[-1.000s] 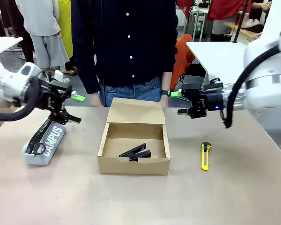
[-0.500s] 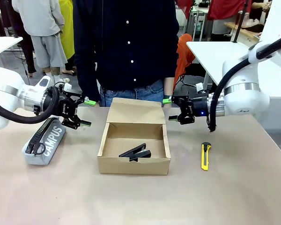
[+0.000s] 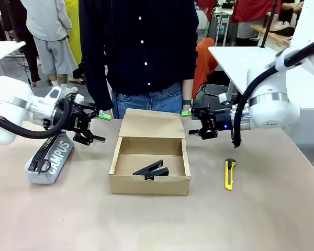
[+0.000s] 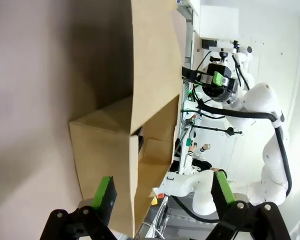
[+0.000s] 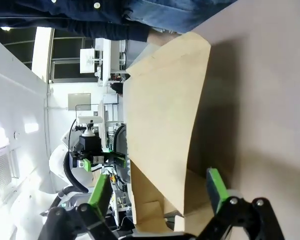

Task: Pack the item into the box.
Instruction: Close the Mailer Box.

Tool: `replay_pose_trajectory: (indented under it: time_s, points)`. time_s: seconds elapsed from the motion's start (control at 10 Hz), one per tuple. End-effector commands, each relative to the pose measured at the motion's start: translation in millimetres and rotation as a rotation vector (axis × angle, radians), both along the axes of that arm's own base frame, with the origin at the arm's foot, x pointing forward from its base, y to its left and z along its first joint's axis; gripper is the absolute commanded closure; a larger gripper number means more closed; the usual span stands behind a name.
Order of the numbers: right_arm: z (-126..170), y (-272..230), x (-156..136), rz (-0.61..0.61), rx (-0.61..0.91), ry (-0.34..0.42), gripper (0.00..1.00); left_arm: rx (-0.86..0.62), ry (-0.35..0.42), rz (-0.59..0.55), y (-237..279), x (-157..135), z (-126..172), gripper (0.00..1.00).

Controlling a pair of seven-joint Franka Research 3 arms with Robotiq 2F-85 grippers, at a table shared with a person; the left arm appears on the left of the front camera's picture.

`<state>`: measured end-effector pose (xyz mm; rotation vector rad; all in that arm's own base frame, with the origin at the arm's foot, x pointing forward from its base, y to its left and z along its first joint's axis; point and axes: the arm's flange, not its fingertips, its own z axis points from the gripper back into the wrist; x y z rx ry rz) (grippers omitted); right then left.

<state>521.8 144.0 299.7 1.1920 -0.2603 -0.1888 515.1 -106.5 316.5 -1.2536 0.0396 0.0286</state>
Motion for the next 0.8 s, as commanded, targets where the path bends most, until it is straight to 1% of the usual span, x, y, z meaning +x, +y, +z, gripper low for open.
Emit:
replay_pose_trajectory:
  time_s: [0.0,0.1,0.2,0.4,0.6,0.7]
  points:
    - [-9,9,13,-0.011,-0.025,0.038,0.0,-0.039,0.032,-0.002,-22,24,-17,0.0]
    - [-14,14,16,0.002,-0.013,0.04,0.0,-0.04,0.034,0.007,-28,35,-23,0.0]
    - [-18,21,20,0.017,-0.011,0.039,0.0,-0.078,0.009,0.006,-36,46,-27,0.0]
    - [-22,29,23,0.056,-0.005,0.019,0.0,-0.122,-0.03,-0.025,-50,53,-38,0.0]
    - [-24,34,26,0.075,0.002,0.014,0.0,-0.144,0.003,-0.097,-59,59,-45,0.0]
    - [-24,34,25,0.075,0.012,0.004,0.0,-0.157,0.0,-0.112,-61,61,-45,0.0]
